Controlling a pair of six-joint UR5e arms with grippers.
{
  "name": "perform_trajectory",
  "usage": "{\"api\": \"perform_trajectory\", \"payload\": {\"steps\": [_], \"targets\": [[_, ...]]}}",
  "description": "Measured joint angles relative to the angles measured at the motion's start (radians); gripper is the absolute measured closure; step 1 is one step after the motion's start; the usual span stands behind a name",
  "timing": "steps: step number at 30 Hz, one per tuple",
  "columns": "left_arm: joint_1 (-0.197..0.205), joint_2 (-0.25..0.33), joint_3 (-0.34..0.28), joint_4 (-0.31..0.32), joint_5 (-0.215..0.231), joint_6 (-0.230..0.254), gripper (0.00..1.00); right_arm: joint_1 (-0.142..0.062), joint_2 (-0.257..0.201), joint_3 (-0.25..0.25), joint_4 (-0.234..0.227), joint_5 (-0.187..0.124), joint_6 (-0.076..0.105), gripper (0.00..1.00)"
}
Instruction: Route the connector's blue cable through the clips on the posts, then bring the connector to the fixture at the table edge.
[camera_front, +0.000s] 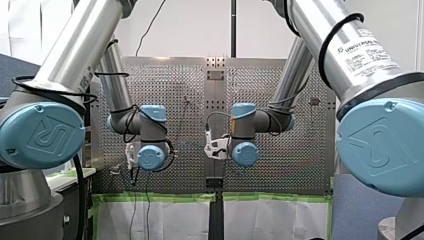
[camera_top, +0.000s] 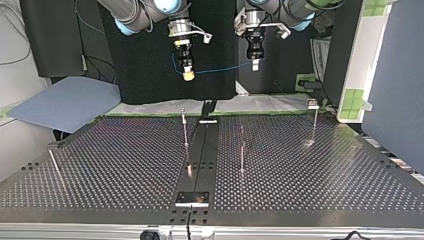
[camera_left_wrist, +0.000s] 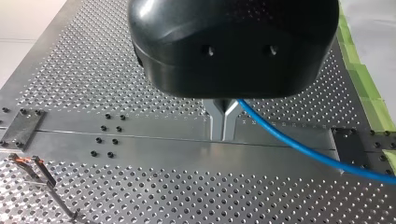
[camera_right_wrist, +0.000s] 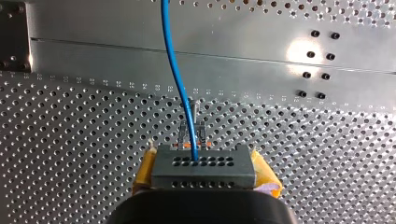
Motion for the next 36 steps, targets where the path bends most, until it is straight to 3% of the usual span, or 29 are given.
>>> {"api": "perform_trajectory", "payload": {"steps": [36], "targets": [[0.0,0.0,0.0,0.0,0.0,0.0,1.0,0.0,0.0,0.0,0.0,0.0,0.0,1.0]]}}
